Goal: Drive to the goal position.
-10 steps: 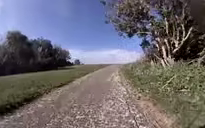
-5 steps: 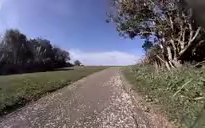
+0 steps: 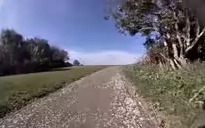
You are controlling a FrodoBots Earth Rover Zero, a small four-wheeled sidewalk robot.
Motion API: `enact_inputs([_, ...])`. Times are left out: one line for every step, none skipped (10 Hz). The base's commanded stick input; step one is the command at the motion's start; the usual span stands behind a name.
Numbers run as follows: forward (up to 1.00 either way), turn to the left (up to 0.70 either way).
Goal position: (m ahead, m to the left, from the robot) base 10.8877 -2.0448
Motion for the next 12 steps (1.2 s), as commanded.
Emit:
enact_inputs([0.70,0.00])
enact_inputs([0.70,0.00])
enact_inputs([0.70,0.00])
enact_inputs([0.70,0.00])
enact_inputs([0.70,0.00])
enact_inputs([0.70,0.00])
enact_inputs([0.70,0.00])
enact_inputs([0.70,0.00])
enact_inputs([0.70,0.00])
enact_inputs([0.70,0.00])
enact_inputs([0.70,0.00])
enact_inputs([0.70,0.00])
